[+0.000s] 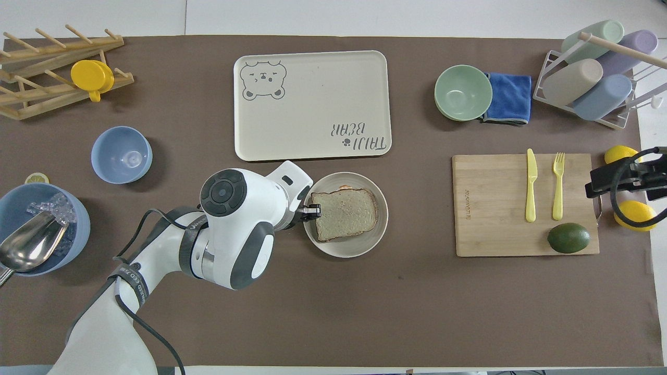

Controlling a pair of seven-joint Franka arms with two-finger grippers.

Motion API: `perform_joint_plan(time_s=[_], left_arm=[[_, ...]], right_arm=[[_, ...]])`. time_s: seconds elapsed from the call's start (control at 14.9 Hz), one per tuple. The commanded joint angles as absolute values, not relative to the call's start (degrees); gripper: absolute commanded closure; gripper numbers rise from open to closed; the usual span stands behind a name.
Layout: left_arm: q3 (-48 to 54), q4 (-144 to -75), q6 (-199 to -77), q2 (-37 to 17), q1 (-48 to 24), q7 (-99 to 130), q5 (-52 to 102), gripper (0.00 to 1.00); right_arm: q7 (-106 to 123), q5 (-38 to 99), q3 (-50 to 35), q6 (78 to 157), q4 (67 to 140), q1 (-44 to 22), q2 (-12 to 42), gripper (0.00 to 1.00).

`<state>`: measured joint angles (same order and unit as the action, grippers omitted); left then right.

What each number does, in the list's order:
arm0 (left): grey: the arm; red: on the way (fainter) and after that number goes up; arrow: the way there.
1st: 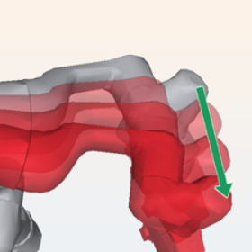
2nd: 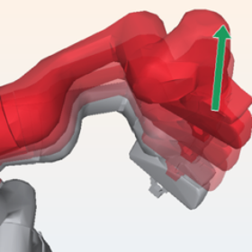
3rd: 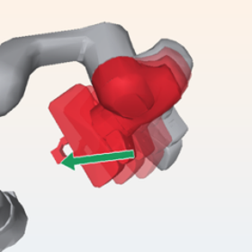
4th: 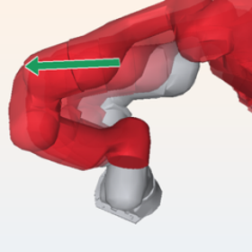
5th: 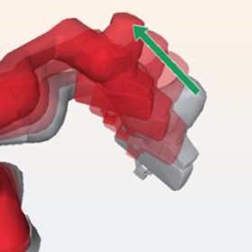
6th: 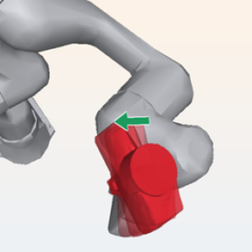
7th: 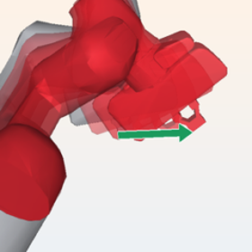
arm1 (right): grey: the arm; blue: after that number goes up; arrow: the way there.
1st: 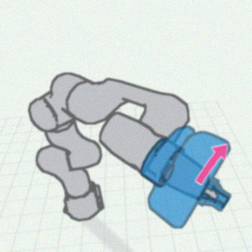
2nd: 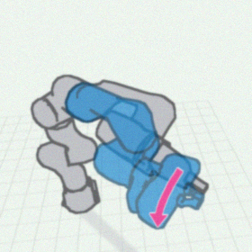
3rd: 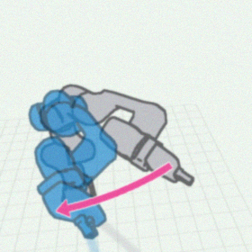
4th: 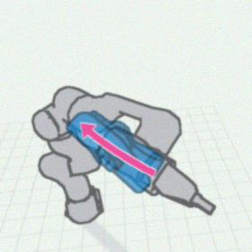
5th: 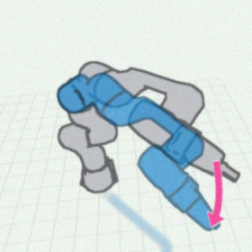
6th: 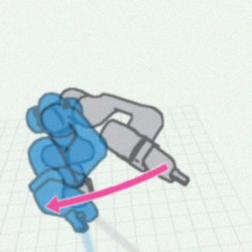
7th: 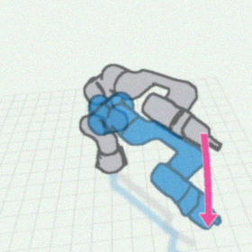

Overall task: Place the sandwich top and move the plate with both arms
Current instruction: 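Lift the plate with the left gripper onto the bear tray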

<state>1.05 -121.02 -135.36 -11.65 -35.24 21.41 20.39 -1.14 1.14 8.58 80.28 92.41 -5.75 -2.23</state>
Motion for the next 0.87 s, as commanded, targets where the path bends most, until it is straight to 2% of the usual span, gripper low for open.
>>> perform_joint_plan(time_s=[0.0,0.27,0.47,0.8], left_arm=[[0.7,-117.1,-127.5,-9.1,-32.4,22.0,21.4,1.00],[0.6,-109.9,-121.8,-10.0,-28.8,22.1,21.4,1.00],[0.6,-103.9,-121.0,-13.2,-23.9,22.1,21.7,1.00],[0.3,-86.4,-114.4,-24.9,-21.4,22.9,23.6,1.00]], right_arm=[[-0.6,0.8,8.5,80.1,92.9,-5.7,-2.5,0.00],[-0.6,0.8,8.5,80.1,93.0,-5.7,-2.5,0.00],[-0.6,0.8,8.5,80.1,92.9,-5.7,-2.5,0.00],[-0.6,0.8,8.5,80.1,93.0,-5.7,-2.5,0.00]])
